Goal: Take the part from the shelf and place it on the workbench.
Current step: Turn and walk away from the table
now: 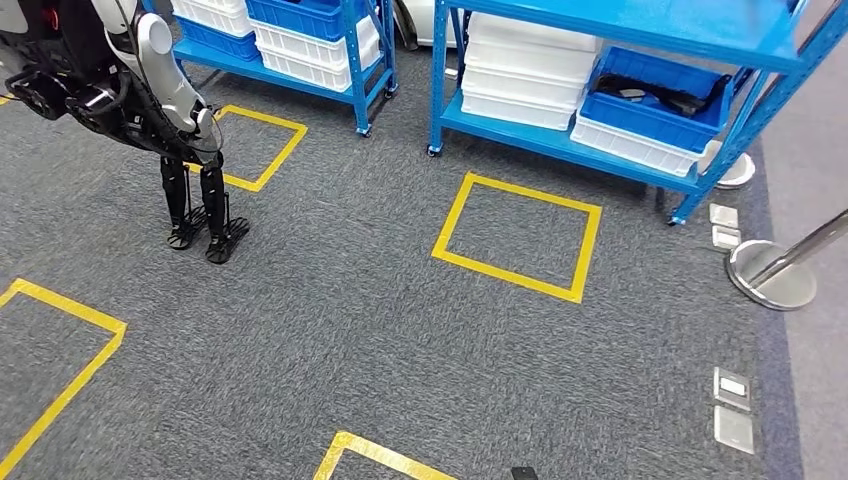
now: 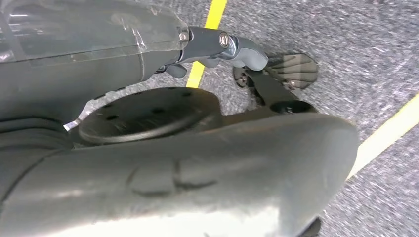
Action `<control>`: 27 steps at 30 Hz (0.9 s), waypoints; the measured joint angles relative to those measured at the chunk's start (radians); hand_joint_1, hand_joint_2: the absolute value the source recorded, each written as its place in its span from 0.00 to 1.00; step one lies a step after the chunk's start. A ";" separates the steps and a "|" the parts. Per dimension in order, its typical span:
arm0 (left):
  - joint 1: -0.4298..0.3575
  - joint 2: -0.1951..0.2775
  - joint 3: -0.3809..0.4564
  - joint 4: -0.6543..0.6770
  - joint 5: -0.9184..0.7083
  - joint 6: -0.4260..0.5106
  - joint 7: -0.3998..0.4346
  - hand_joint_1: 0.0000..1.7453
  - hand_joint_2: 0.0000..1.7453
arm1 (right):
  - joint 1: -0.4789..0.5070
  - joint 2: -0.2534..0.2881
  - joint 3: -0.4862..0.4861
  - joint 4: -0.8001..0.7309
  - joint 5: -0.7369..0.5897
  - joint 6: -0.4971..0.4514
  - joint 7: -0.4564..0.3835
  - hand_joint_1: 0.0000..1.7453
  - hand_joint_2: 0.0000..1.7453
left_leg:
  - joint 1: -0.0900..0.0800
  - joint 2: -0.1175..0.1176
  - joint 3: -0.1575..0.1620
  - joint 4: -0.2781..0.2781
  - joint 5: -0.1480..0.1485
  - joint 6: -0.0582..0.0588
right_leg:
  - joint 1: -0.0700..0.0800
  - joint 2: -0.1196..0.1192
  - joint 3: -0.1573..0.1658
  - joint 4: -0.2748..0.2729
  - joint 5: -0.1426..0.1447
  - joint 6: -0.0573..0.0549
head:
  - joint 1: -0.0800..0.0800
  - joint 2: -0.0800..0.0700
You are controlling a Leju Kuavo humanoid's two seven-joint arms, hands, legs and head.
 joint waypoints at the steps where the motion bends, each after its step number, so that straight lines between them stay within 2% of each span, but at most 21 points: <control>1: 0.000 0.000 0.000 0.000 0.000 0.000 0.001 0.00 0.00 | -0.001 0.000 0.000 0.000 -0.004 0.000 -0.001 0.00 0.00 | 0.000 0.008 0.000 -0.002 0.001 0.004 | -0.002 -0.017 -0.025 0.056 -0.032 0.004 | 0.007 0.000; 3: 0.003 0.000 0.000 0.001 -0.001 0.000 0.003 0.00 0.00 | -0.001 0.000 0.002 0.000 -0.010 0.000 -0.002 0.00 0.00 | -0.001 0.024 -0.002 -0.001 0.001 0.006 | -0.007 -0.031 -0.086 0.182 -0.087 0.014 | 0.016 0.000; 4: 0.004 0.000 0.000 0.001 0.000 0.000 0.004 0.00 0.00 | 0.000 -0.001 0.003 0.000 -0.012 0.000 -0.003 0.00 0.00 | -0.001 0.032 -0.002 0.000 0.000 0.006 | -0.010 -0.033 -0.102 0.216 -0.092 0.018 | 0.016 0.000; 5: 0.004 0.000 0.000 0.001 0.000 0.000 0.004 0.00 0.00 | 0.002 -0.001 0.004 0.000 -0.013 0.000 -0.003 0.00 0.00 | 0.000 0.038 -0.002 0.001 -0.001 0.005 | -0.013 -0.036 -0.099 0.211 -0.077 0.022 | 0.017 0.000; 6: 0.002 -0.001 0.000 0.001 0.000 0.000 0.005 0.00 0.00 | 0.003 -0.002 0.006 0.000 -0.015 0.000 -0.004 0.00 0.00 | 0.001 0.044 -0.002 0.004 -0.003 0.003 | -0.016 -0.040 -0.077 0.168 -0.046 0.025 | 0.017 0.000; 7: 0.001 -0.001 0.000 0.001 0.000 0.001 0.005 0.00 0.00 | 0.003 -0.002 0.007 0.000 -0.016 -0.001 -0.006 0.00 0.00 | 0.002 0.048 -0.001 0.007 -0.005 -0.001 | -0.018 -0.049 -0.042 0.098 -0.011 0.026 | 0.018 0.000; 9: -0.001 -0.002 0.000 0.002 0.000 0.001 0.007 0.00 0.00 | -0.001 -0.003 0.009 -0.001 -0.018 -0.001 -0.008 0.00 0.00 | 0.000 0.055 -0.001 0.015 -0.012 -0.013 | -0.017 -0.070 0.013 -0.015 0.027 0.020 | 0.023 0.000; 10: -0.001 -0.002 0.000 0.002 0.001 0.002 0.008 0.00 0.00 | -0.002 -0.003 0.011 -0.001 -0.019 -0.001 -0.008 0.00 0.00 | -0.002 0.058 -0.001 0.018 -0.014 -0.018 | -0.015 -0.075 0.023 -0.040 0.030 0.013 | 0.022 0.000; 12: -0.002 -0.002 0.000 0.002 0.005 0.005 0.009 0.00 0.00 | -0.003 -0.004 0.018 -0.002 -0.022 -0.001 -0.005 0.00 0.00 | -0.003 0.063 0.001 0.018 -0.015 -0.029 | -0.011 -0.067 0.021 -0.044 0.029 -0.004 | 0.016 0.000; 14: -0.002 -0.002 0.000 0.002 0.009 0.010 0.010 0.00 0.00 | -0.003 -0.005 0.025 -0.002 -0.025 -0.002 -0.004 0.00 0.00 | 0.000 0.058 0.000 0.030 -0.026 -0.041 | -0.012 -0.060 0.021 -0.047 0.034 -0.017 | 0.008 0.000; 16: 0.000 -0.002 0.000 0.002 0.011 0.012 0.010 0.00 0.00 | -0.006 -0.005 0.028 -0.002 -0.029 -0.003 -0.004 0.00 0.00 | 0.003 0.039 -0.030 0.109 -0.078 -0.050 | -0.014 -0.053 0.020 -0.049 0.038 -0.029 | 0.001 0.000; 18: 0.004 -0.002 0.000 0.003 0.012 0.012 0.011 0.00 0.00 | -0.008 -0.005 0.032 -0.003 -0.031 -0.003 -0.004 0.00 0.00 | 0.003 0.026 -0.087 0.240 -0.143 -0.052 | -0.012 -0.044 0.019 -0.049 0.038 -0.035 | -0.006 0.000; 20: 0.008 -0.002 0.000 0.003 0.012 0.012 0.012 0.00 0.00 | -0.008 -0.005 0.035 -0.003 -0.032 -0.003 -0.004 0.00 0.00 | 0.003 0.023 -0.119 0.310 -0.170 -0.053 | -0.010 -0.038 0.019 -0.049 0.038 -0.035 | -0.008 0.000; 23: 0.008 -0.002 0.000 0.003 0.012 0.012 0.012 0.00 0.00 | -0.008 -0.005 0.035 -0.003 -0.032 -0.003 -0.004 0.00 0.00 | 0.002 0.023 -0.123 0.319 -0.171 -0.053 | -0.010 -0.037 0.019 -0.049 0.038 -0.036 | -0.008 0.000; 25: 0.010 -0.002 0.000 0.003 0.013 0.012 0.012 0.00 0.00 | -0.008 -0.005 0.038 -0.003 -0.033 -0.003 -0.004 0.00 0.00 | 0.002 0.022 -0.119 0.306 -0.147 -0.048 | -0.008 -0.028 0.020 -0.049 0.038 -0.036 | -0.008 0.000; 27: 0.010 -0.002 0.000 0.004 0.015 0.013 0.010 0.00 0.00 | -0.010 -0.005 0.047 -0.005 -0.037 -0.004 -0.004 0.00 0.00 | -0.002 -0.001 -0.058 0.156 -0.069 -0.033 | -0.005 -0.002 0.020 -0.047 0.037 -0.029 | -0.010 0.000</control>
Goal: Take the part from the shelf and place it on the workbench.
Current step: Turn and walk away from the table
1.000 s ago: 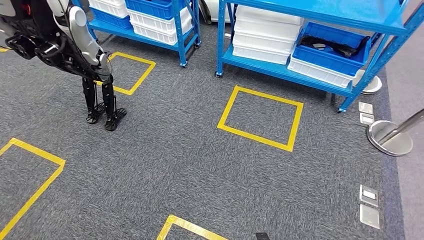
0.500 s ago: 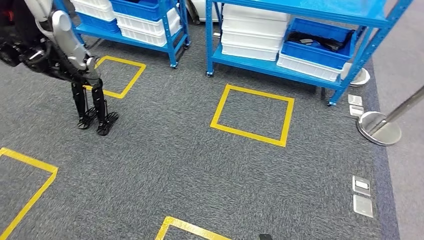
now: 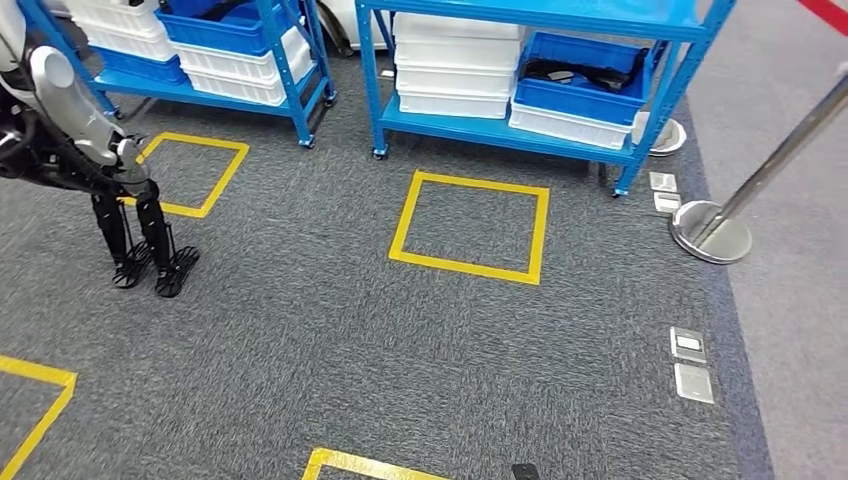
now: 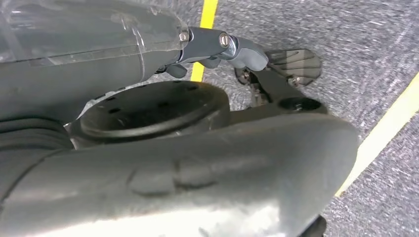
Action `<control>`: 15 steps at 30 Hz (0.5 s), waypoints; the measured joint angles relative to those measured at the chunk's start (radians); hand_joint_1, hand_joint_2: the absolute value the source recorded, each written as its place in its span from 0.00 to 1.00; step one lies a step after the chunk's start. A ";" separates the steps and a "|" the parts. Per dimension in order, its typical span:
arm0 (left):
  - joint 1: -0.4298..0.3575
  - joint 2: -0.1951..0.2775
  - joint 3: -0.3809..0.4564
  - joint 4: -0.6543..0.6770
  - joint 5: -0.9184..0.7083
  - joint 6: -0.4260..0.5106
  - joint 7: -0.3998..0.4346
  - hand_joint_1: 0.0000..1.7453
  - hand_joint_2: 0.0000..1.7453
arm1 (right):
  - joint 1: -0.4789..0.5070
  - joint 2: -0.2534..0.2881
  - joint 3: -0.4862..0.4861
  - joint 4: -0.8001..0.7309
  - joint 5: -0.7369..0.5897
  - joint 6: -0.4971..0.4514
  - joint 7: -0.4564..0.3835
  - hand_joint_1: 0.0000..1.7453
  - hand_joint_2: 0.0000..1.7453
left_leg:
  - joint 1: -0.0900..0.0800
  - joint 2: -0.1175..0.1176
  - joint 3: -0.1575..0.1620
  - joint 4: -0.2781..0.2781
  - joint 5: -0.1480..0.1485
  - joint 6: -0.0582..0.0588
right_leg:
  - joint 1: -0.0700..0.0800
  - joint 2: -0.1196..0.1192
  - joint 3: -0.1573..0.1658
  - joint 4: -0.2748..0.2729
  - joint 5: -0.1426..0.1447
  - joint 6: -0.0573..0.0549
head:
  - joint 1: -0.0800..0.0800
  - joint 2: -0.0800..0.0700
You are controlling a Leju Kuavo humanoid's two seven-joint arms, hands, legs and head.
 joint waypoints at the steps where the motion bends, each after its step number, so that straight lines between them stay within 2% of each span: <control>1: -0.001 0.000 0.000 0.000 0.001 0.001 0.000 0.00 0.00 | -0.001 0.000 0.004 -0.001 -0.002 0.000 0.000 0.00 0.00 | -0.003 -0.010 0.029 -0.070 0.029 0.007 | 0.000 0.011 -0.001 0.000 0.001 0.006 | -0.001 0.000; 2: -0.002 0.000 0.000 0.000 0.003 0.003 -0.001 0.00 0.00 | -0.001 0.000 0.008 -0.002 -0.004 0.000 0.000 0.00 0.00 | -0.005 -0.019 0.054 -0.133 0.054 0.014 | 0.000 0.023 -0.002 -0.001 0.001 0.014 | -0.001 0.000; 4: -0.005 -0.001 0.000 0.000 0.004 0.004 0.000 0.00 0.00 | 0.001 -0.001 0.013 -0.002 -0.008 0.000 0.000 0.00 0.00 | -0.003 -0.007 0.056 -0.143 0.060 0.024 | -0.001 0.019 -0.006 0.007 -0.006 0.025 | 0.000 0.000; 5: -0.007 -0.002 0.000 0.000 0.004 0.005 0.000 0.00 0.00 | 0.001 -0.001 0.015 -0.002 -0.010 0.000 0.000 0.00 0.00 | 0.000 -0.001 0.057 -0.149 0.064 0.030 | -0.001 0.008 -0.016 0.029 -0.022 0.030 | 0.004 0.000; 6: -0.009 -0.002 0.000 0.000 0.004 0.005 0.000 0.00 0.00 | 0.000 -0.002 0.017 -0.002 -0.011 0.001 0.000 0.00 0.00 | 0.002 0.007 0.057 -0.153 0.067 0.035 | -0.001 -0.006 -0.033 0.069 -0.048 0.033 | 0.010 0.000; 8: -0.009 -0.002 0.000 0.000 0.004 0.006 0.000 0.00 0.00 | 0.000 -0.002 0.020 -0.002 -0.013 0.001 0.000 0.00 0.00 | 0.000 0.022 0.056 -0.154 0.067 0.039 | -0.002 -0.026 -0.096 0.201 -0.116 0.041 | 0.021 0.000; 9: -0.008 -0.002 0.000 0.000 0.004 0.006 0.000 0.00 0.00 | 0.000 -0.002 0.021 -0.002 -0.014 0.002 0.000 0.00 0.00 | 0.000 0.031 0.055 -0.154 0.067 0.040 | -0.004 -0.030 -0.123 0.260 -0.137 0.044 | 0.023 0.000; 10: -0.007 -0.002 0.000 0.000 0.004 0.007 0.000 0.00 0.00 | 0.002 -0.002 0.022 -0.002 -0.015 0.002 0.000 0.00 0.00 | -0.001 0.038 0.055 -0.153 0.066 0.040 | -0.006 -0.032 -0.138 0.294 -0.141 0.048 | 0.024 0.000; 11: -0.007 -0.002 0.000 0.000 0.004 0.008 0.000 0.00 0.00 | 0.003 -0.002 0.024 -0.002 -0.015 0.002 0.000 0.00 0.00 | 0.000 0.044 0.055 -0.152 0.065 0.039 | -0.009 -0.034 -0.132 0.283 -0.124 0.050 | 0.024 0.000; 12: -0.008 -0.002 0.000 0.000 0.004 0.008 0.000 0.00 0.00 | 0.003 -0.002 0.026 -0.002 -0.016 0.002 -0.001 0.00 0.00 | 0.001 0.048 0.057 -0.151 0.064 0.037 | -0.011 -0.039 -0.106 0.234 -0.091 0.052 | 0.024 0.000; 13: -0.008 -0.003 0.000 0.000 0.004 0.008 0.000 0.00 0.00 | 0.002 -0.003 0.028 -0.002 -0.017 0.002 -0.001 0.00 0.00 | 0.002 0.052 0.058 -0.148 0.061 0.033 | -0.013 -0.049 -0.069 0.160 -0.052 0.053 | 0.026 0.000; 15: -0.009 -0.003 0.001 0.000 0.004 0.008 0.001 0.00 0.00 | -0.001 -0.003 0.031 -0.002 -0.019 0.001 -0.002 0.00 0.00 | 0.000 0.059 0.059 -0.140 0.054 0.022 | -0.010 -0.071 -0.010 0.037 -0.010 0.047 | 0.030 0.000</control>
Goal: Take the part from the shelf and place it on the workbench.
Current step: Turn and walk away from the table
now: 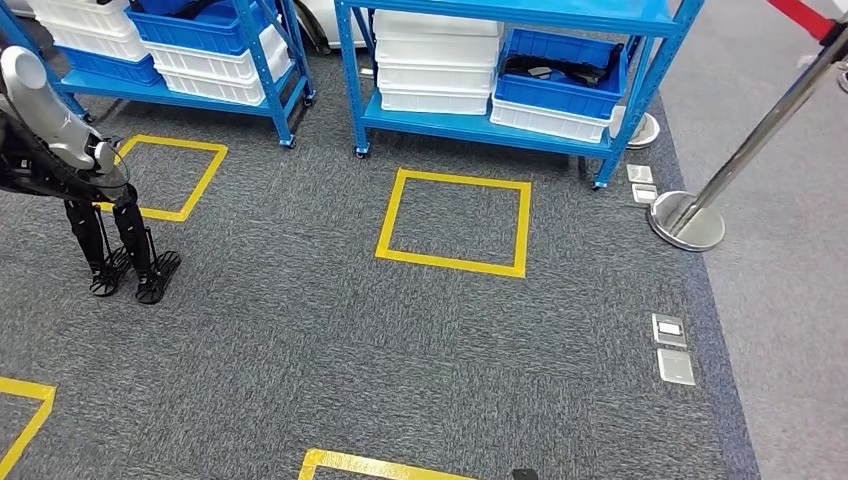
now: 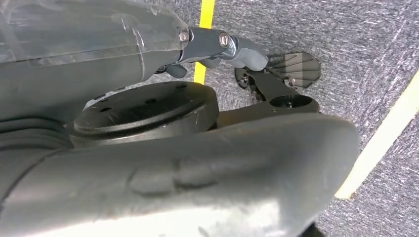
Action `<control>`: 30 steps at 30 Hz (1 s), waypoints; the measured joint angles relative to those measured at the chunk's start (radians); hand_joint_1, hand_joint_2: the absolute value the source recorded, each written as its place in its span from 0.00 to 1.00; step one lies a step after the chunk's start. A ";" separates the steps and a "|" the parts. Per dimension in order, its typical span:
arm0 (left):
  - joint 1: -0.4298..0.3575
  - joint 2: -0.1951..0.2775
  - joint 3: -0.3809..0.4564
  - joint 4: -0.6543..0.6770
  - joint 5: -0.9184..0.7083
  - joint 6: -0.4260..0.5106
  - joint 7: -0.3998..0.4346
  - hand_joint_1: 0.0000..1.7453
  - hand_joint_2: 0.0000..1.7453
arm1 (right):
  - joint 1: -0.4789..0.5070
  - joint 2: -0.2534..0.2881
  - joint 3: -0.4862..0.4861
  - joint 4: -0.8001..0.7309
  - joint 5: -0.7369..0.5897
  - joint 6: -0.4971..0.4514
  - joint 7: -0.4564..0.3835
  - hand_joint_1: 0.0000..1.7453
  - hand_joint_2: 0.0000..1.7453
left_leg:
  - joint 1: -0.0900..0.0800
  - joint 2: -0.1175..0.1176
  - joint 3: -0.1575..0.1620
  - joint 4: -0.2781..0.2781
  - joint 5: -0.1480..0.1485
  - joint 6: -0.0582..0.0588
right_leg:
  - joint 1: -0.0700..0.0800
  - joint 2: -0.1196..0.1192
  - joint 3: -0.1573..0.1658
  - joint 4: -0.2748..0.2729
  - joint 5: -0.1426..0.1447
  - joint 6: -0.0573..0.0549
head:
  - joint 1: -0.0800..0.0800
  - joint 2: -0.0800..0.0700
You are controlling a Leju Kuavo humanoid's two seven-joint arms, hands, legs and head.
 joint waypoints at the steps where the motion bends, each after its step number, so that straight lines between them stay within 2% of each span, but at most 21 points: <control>1: 0.000 0.000 0.000 0.000 0.000 0.000 0.000 0.00 0.00 | -0.001 0.000 0.001 0.000 -0.001 0.000 0.000 0.00 0.00 | -0.002 0.003 0.000 0.003 -0.002 -0.006 | 0.002 -0.006 0.012 -0.028 0.004 -0.005 | -0.001 0.000; 3: 0.000 0.000 0.000 0.000 0.000 0.000 0.002 0.00 0.00 | 0.000 -0.001 0.003 0.000 -0.005 0.000 -0.001 0.00 0.00 | -0.003 0.010 0.002 0.003 -0.003 -0.017 | 0.005 0.002 0.011 -0.035 0.002 -0.021 | -0.007 0.000; 5: 0.000 0.000 0.000 0.000 0.000 0.000 0.002 0.00 0.00 | 0.001 -0.001 0.004 0.000 -0.009 0.000 -0.002 0.00 0.00 | 0.002 0.003 -0.001 0.023 -0.022 -0.029 | 0.004 0.010 0.012 -0.039 0.006 -0.035 | -0.013 0.000; 6: 0.000 0.000 0.000 0.000 0.000 0.000 0.003 0.00 0.00 | 0.001 -0.002 0.005 0.000 -0.010 -0.001 -0.002 0.00 0.00 | 0.004 -0.007 -0.014 0.060 -0.047 -0.034 | 0.003 0.014 0.013 -0.042 0.008 -0.041 | -0.017 0.000; 8: 0.002 0.000 0.000 0.000 0.001 0.000 0.003 0.00 0.00 | 0.000 -0.001 0.005 0.000 -0.011 -0.001 -0.002 0.00 0.00 | 0.004 -0.028 -0.068 0.185 -0.114 -0.039 | 0.003 0.023 0.012 -0.042 0.009 -0.049 | -0.025 0.000; 9: 0.004 0.000 0.000 0.000 0.001 0.000 0.003 0.00 0.00 | 0.000 -0.001 0.005 0.000 -0.011 -0.001 -0.002 0.00 0.00 | 0.004 -0.032 -0.098 0.248 -0.137 -0.039 | 0.004 0.029 0.012 -0.042 0.008 -0.051 | -0.028 0.000; 10: 0.005 0.000 0.000 0.000 0.001 0.000 0.003 0.00 0.00 | 0.001 -0.001 0.005 0.000 -0.012 -0.001 -0.002 0.00 0.00 | 0.004 -0.034 -0.116 0.283 -0.142 -0.039 | 0.005 0.036 0.013 -0.042 0.008 -0.051 | -0.029 0.000; 11: 0.006 0.000 0.000 0.000 0.001 0.000 0.003 0.00 0.00 | 0.001 -0.002 0.005 0.000 -0.012 -0.001 -0.002 0.00 0.00 | 0.004 -0.036 -0.117 0.280 -0.126 -0.036 | 0.006 0.044 0.015 -0.041 0.008 -0.051 | -0.029 0.000; 12: 0.006 0.000 0.000 0.000 0.001 0.000 0.003 0.00 0.00 | 0.001 -0.002 0.005 0.000 -0.012 -0.001 -0.002 0.00 0.00 | 0.004 -0.038 -0.100 0.239 -0.093 -0.033 | 0.007 0.052 0.017 -0.041 0.007 -0.051 | -0.029 0.000; 14: 0.005 0.000 0.000 0.000 0.001 0.000 0.003 0.00 0.00 | 0.001 -0.001 0.005 0.000 -0.012 -0.001 -0.002 0.00 0.00 | 0.003 -0.060 -0.041 0.102 -0.022 -0.023 | 0.008 0.068 0.021 -0.041 0.006 -0.048 | -0.030 0.000; 15: 0.005 0.000 0.000 0.000 0.001 0.000 0.003 0.00 0.00 | 0.000 -0.001 0.005 0.000 -0.012 -0.001 -0.002 0.00 0.00 | 0.002 -0.071 -0.019 0.049 -0.003 -0.019 | 0.009 0.076 0.021 -0.040 0.005 -0.044 | -0.031 0.000; 17: 0.005 0.000 0.000 0.000 0.001 0.000 0.003 0.00 0.00 | 0.000 0.000 0.005 0.000 -0.012 -0.001 -0.002 0.00 0.00 | -0.002 -0.083 -0.005 0.011 0.000 -0.014 | 0.008 0.087 0.018 -0.041 0.006 -0.033 | -0.032 0.000; 18: 0.005 0.000 0.000 0.000 0.002 0.000 0.003 0.00 0.00 | 0.001 -0.001 0.005 0.000 -0.012 -0.001 -0.001 0.00 0.00 | -0.002 -0.078 -0.005 0.005 0.002 -0.010 | 0.007 0.093 0.016 -0.042 0.007 -0.026 | -0.032 0.000; 20: 0.003 -0.001 0.000 0.000 0.002 0.000 0.003 0.00 0.00 | 0.002 -0.001 0.005 0.000 -0.012 -0.001 -0.001 0.00 0.00 | 0.001 -0.066 -0.003 -0.005 0.008 0.002 | 0.005 0.081 0.011 -0.028 -0.005 -0.015 | -0.030 0.000; 22: 0.002 -0.001 0.000 0.000 0.002 -0.001 0.003 0.00 0.00 | 0.000 -0.002 0.005 0.000 -0.012 -0.001 -0.001 0.00 0.00 | 0.004 -0.051 -0.001 -0.013 0.013 0.012 | 0.006 0.054 -0.027 0.056 -0.058 -0.010 | -0.019 0.000; 24: 0.004 -0.001 0.000 0.000 0.002 -0.001 0.003 0.00 0.00 | -0.001 -0.002 0.005 0.000 -0.012 -0.001 -0.001 0.00 0.00 | 0.002 -0.036 -0.003 -0.013 0.013 0.016 | 0.005 0.041 -0.091 0.191 -0.120 -0.004 | -0.009 0.000; 25: 0.005 -0.001 0.000 0.000 0.002 -0.001 0.003 0.00 0.00 | 0.000 -0.002 0.005 0.000 -0.012 -0.001 -0.001 0.00 0.00 | 0.001 -0.028 -0.003 -0.013 0.012 0.016 | 0.005 0.039 -0.113 0.236 -0.130 -0.002 | -0.008 0.000; 26: 0.005 -0.001 0.000 0.000 0.002 -0.001 0.003 0.00 0.00 | 0.002 -0.002 0.005 0.000 -0.012 -0.001 -0.001 0.00 0.00 | 0.001 -0.022 -0.002 -0.012 0.012 0.016 | 0.004 0.037 -0.117 0.244 -0.120 -0.001 | -0.008 0.000; 27: 0.004 -0.001 0.000 0.000 0.002 -0.001 0.003 0.00 0.00 | 0.003 -0.002 0.005 0.000 -0.012 -0.001 -0.001 0.00 0.00 | 0.001 -0.017 -0.001 -0.012 0.011 0.015 | 0.003 0.034 -0.100 0.209 -0.092 0.000 | -0.007 0.000; 28: 0.003 -0.002 0.000 0.000 0.002 -0.002 0.003 0.00 0.00 | 0.003 -0.002 0.005 0.000 -0.012 -0.001 -0.001 0.00 0.00 | 0.002 -0.013 0.001 -0.010 0.009 0.013 | 0.003 0.027 -0.067 0.142 -0.052 -0.002 | -0.006 0.000; 30: 0.002 -0.002 0.000 0.000 0.001 -0.003 0.003 0.00 0.00 | 0.001 -0.003 0.005 0.000 -0.012 -0.001 -0.002 0.00 0.00 | -0.002 -0.006 0.003 -0.005 0.003 0.005 | 0.006 0.005 -0.005 0.009 -0.001 -0.008 | -0.001 0.000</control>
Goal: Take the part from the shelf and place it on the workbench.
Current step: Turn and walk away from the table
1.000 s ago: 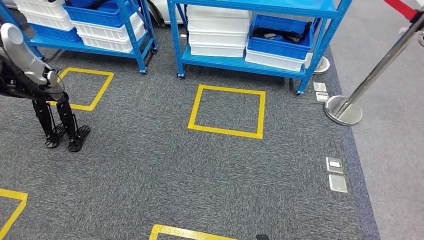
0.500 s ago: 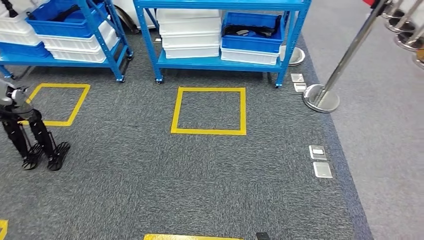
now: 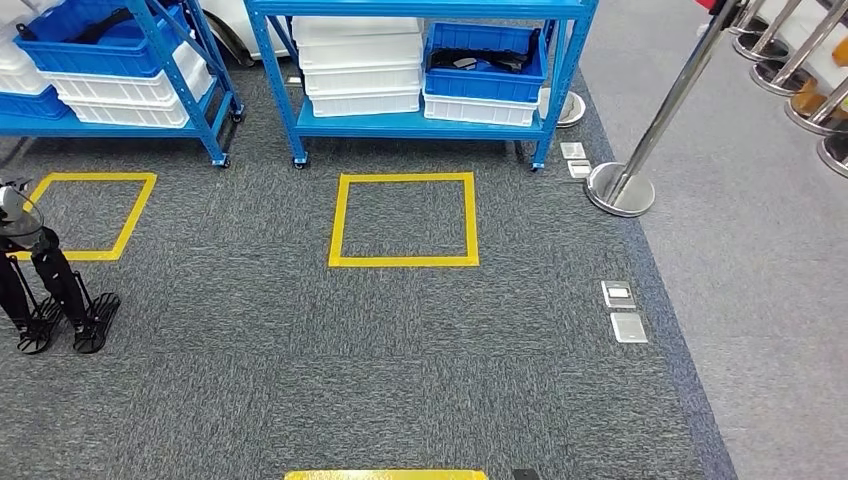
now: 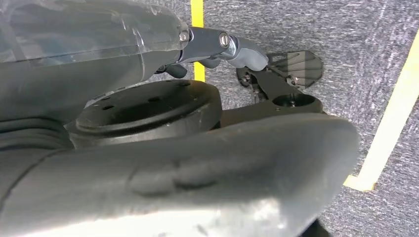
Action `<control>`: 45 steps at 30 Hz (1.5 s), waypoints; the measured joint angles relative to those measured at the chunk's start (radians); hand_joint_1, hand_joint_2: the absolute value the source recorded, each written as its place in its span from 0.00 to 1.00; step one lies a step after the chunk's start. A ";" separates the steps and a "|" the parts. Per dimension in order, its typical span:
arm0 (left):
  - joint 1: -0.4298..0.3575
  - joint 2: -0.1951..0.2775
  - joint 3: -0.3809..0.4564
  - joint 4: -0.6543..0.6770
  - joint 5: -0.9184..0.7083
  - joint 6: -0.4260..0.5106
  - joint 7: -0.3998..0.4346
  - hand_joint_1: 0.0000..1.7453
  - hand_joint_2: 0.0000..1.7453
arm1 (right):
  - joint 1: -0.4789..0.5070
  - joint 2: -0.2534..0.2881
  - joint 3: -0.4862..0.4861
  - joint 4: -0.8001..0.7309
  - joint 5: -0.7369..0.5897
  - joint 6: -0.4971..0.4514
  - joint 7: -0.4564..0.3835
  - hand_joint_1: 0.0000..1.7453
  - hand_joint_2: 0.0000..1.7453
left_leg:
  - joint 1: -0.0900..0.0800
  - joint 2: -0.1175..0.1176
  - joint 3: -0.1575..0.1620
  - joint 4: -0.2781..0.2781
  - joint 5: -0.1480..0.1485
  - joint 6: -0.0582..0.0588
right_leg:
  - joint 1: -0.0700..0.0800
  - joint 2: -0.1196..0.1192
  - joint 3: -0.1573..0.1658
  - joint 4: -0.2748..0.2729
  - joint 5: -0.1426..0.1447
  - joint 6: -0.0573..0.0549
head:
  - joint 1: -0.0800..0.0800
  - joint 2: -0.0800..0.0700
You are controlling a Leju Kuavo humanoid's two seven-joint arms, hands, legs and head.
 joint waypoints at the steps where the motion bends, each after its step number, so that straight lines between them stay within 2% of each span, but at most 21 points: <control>1: -0.001 0.000 0.000 0.000 0.000 0.000 0.000 0.00 0.00 | -0.001 0.000 0.000 0.000 0.000 0.000 -0.001 0.00 0.00 | -0.002 0.003 0.000 0.002 -0.002 -0.005 | 0.002 -0.007 0.015 -0.036 0.009 -0.005 | 0.000 0.000; 4: -0.003 0.000 0.000 0.000 -0.001 -0.001 0.000 0.00 0.00 | -0.001 -0.001 0.000 0.000 -0.003 -0.002 -0.002 0.00 0.00 | -0.003 0.009 0.003 0.003 -0.006 -0.021 | 0.005 0.003 0.015 -0.051 0.011 -0.023 | -0.009 0.000; 6: -0.004 0.000 0.000 0.000 -0.002 -0.002 -0.001 0.00 0.00 | -0.002 -0.002 0.001 0.000 -0.004 -0.004 -0.003 0.00 0.00 | 0.000 -0.003 -0.007 0.038 -0.035 -0.033 | 0.002 0.010 0.016 -0.056 0.017 -0.037 | -0.014 0.000; 9: -0.002 0.000 0.000 0.000 -0.002 -0.003 -0.002 0.00 0.00 | -0.006 -0.002 0.006 0.000 -0.006 -0.004 -0.004 0.00 0.00 | 0.003 -0.026 -0.084 0.219 -0.129 -0.043 | 0.002 0.023 0.015 -0.057 0.019 -0.046 | -0.025 0.000; 10: 0.000 0.000 0.000 0.000 -0.002 -0.003 -0.002 0.00 0.00 | -0.006 -0.002 0.008 0.000 -0.006 -0.004 -0.004 0.00 0.00 | 0.003 -0.028 -0.108 0.271 -0.145 -0.043 | 0.003 0.029 0.015 -0.056 0.019 -0.046 | -0.026 0.000; 11: 0.001 0.000 0.000 0.000 -0.002 -0.003 -0.002 0.00 0.00 | -0.006 -0.002 0.010 0.000 -0.006 -0.004 -0.004 0.00 0.00 | 0.003 -0.029 -0.117 0.290 -0.140 -0.042 | 0.003 0.035 0.015 -0.056 0.019 -0.046 | -0.026 0.000; 12: 0.002 0.000 0.000 0.000 -0.002 -0.003 -0.002 0.00 0.00 | -0.006 -0.003 0.012 0.000 -0.006 -0.003 -0.003 0.00 0.00 | 0.003 -0.031 -0.108 0.268 -0.117 -0.039 | 0.004 0.043 0.017 -0.055 0.018 -0.046 | -0.027 0.000; 14: 0.002 0.000 0.000 0.000 -0.002 -0.003 -0.002 0.00 0.00 | -0.008 -0.003 0.015 0.000 -0.006 -0.002 -0.003 0.00 0.00 | 0.003 -0.046 -0.051 0.135 -0.043 -0.029 | 0.004 0.058 0.020 -0.054 0.018 -0.045 | -0.028 0.000; 16: 0.001 0.000 0.000 0.000 -0.002 -0.003 -0.002 0.00 0.00 | -0.011 -0.003 0.017 -0.001 -0.006 -0.002 -0.005 0.00 0.00 | 0.001 -0.068 -0.008 0.027 -0.003 -0.021 | 0.005 0.072 0.018 -0.052 0.017 -0.038 | -0.029 0.000; 18: 0.000 0.001 0.000 0.000 -0.002 -0.002 -0.002 0.00 0.00 | -0.012 -0.003 0.018 -0.001 -0.005 -0.003 -0.012 0.00 0.00 | -0.001 -0.073 -0.003 0.003 -0.002 -0.018 | 0.006 0.080 0.012 -0.049 0.015 -0.029 | -0.029 0.000; 22: -0.001 0.001 0.000 0.000 -0.007 0.000 -0.003 0.00 0.00 | -0.012 -0.004 0.025 -0.001 0.001 0.000 -0.011 0.00 0.00 | -0.002 -0.068 -0.003 -0.001 -0.002 -0.017 | 0.005 0.080 0.014 -0.052 0.011 -0.050 | -0.026 0.000; 25: -0.002 0.001 0.000 0.000 -0.005 0.002 -0.003 0.00 0.00 | -0.012 -0.004 0.034 -0.001 0.003 0.002 -0.005 0.00 0.00 | -0.005 -0.068 -0.003 0.001 -0.002 -0.012 | 0.004 0.081 0.018 -0.061 0.017 -0.036 | -0.025 0.000; 29: -0.002 0.001 0.000 0.000 0.009 0.034 0.004 0.00 0.00 | -0.012 -0.004 0.043 -0.001 -0.002 0.002 -0.003 0.00 0.00 | -0.012 -0.068 -0.004 0.008 -0.007 0.000 | -0.002 0.081 0.022 -0.068 0.020 -0.008 | -0.025 0.000; 32: -0.003 0.001 0.001 0.000 0.011 0.044 0.007 0.00 0.00 | -0.011 -0.004 0.045 -0.001 -0.007 0.002 -0.003 0.00 0.00 | -0.014 -0.068 -0.004 0.003 -0.012 0.010 | -0.006 0.082 0.023 -0.062 0.024 0.001 | -0.025 0.000; 35: -0.002 0.001 0.001 0.000 0.011 0.048 0.016 0.00 0.00 | -0.011 -0.005 0.047 -0.001 -0.013 0.001 -0.004 0.00 0.00 | -0.008 -0.061 0.016 -0.012 -0.026 0.032 | -0.005 0.062 -0.001 0.002 0.015 0.009 | -0.020 0.000; 37: -0.001 0.001 0.001 0.000 0.011 0.048 0.017 0.00 0.00 | -0.013 -0.005 0.049 -0.001 -0.015 0.001 -0.004 0.00 0.00 | -0.007 -0.052 0.035 -0.016 -0.036 0.038 | -0.006 0.041 -0.064 0.110 -0.031 0.010 | -0.014 0.000; 39: 0.001 0.000 0.001 0.000 0.011 0.047 0.017 0.00 0.00 | -0.012 -0.005 0.050 -0.001 -0.017 0.001 -0.004 0.00 0.00 | -0.005 -0.046 0.049 -0.016 -0.048 0.033 | -0.008 0.036 -0.141 0.224 -0.071 0.013 | -0.012 0.000; 40: 0.002 0.000 0.001 0.000 0.011 0.046 0.017 0.00 0.00 | -0.009 -0.005 0.050 -0.001 -0.018 0.000 -0.004 0.00 0.00 | -0.003 -0.045 0.058 -0.016 -0.056 0.028 | -0.010 0.034 -0.163 0.246 -0.069 0.015 | -0.013 0.000; 41: 0.003 0.000 0.001 0.000 0.011 0.046 0.017 0.00 0.00 | -0.006 -0.005 0.050 -0.001 -0.018 0.000 -0.004 0.00 0.00 | 0.001 -0.044 0.070 -0.015 -0.065 0.022 | -0.012 0.033 -0.166 0.230 -0.050 0.018 | -0.013 0.000; 44: 0.004 0.001 0.001 0.000 0.011 0.045 0.017 0.00 0.00 | -0.002 -0.006 0.051 -0.001 -0.018 0.000 -0.005 0.00 0.00 | 0.015 -0.043 0.115 -0.015 -0.102 -0.003 | -0.017 0.018 -0.111 0.050 0.055 0.027 | -0.008 0.000; 45: 0.003 0.001 0.001 0.000 0.011 0.045 0.017 0.00 0.00 | -0.002 -0.006 0.052 -0.001 -0.018 0.000 -0.005 0.00 0.00 | 0.015 -0.042 0.125 -0.017 -0.114 -0.013 | -0.016 0.013 -0.099 0.012 0.070 0.022 | -0.006 0.000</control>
